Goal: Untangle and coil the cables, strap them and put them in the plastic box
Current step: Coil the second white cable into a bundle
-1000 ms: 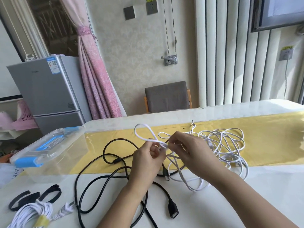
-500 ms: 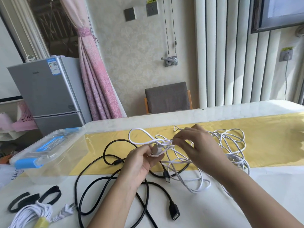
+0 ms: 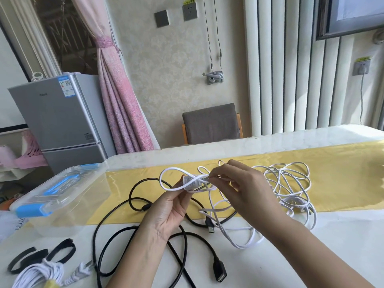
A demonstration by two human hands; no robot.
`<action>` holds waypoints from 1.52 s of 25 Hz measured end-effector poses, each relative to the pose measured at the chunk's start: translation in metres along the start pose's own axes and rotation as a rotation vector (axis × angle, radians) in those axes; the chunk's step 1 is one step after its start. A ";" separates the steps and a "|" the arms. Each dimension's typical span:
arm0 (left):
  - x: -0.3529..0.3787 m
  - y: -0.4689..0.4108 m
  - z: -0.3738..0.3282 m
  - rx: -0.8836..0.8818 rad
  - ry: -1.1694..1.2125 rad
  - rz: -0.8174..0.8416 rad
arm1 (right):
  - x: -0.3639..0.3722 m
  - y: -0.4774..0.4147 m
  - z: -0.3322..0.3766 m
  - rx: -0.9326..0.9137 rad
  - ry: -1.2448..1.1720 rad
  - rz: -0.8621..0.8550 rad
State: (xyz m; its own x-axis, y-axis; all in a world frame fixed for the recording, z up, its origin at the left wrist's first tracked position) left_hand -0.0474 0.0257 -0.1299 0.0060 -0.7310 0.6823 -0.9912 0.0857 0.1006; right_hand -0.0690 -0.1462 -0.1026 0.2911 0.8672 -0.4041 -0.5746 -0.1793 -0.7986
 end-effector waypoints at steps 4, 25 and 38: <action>0.004 0.004 0.005 -0.016 0.008 0.021 | 0.005 0.001 0.001 -0.064 0.071 0.070; 0.006 0.022 -0.014 0.141 -0.973 0.306 | -0.018 -0.010 -0.014 0.375 -0.329 -0.110; 0.008 0.014 0.007 0.663 -1.510 0.117 | -0.048 -0.009 -0.067 1.053 -1.513 -0.563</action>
State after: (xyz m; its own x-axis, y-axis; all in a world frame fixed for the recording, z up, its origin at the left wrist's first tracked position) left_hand -0.0619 0.0165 -0.1283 0.1992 -0.7318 -0.6517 -0.8597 0.1887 -0.4747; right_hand -0.0267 -0.2170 -0.1061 0.1071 0.4412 0.8910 -0.9941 0.0305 0.1044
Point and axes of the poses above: each hand's wrist, its own y-axis away from the middle knuckle, its own x-axis out of the palm, z = x × y, the point moved 2 cm from there along -y, towards the middle knuckle, and after that the axes turned 3 degrees about -y, right-handed, at the moved point
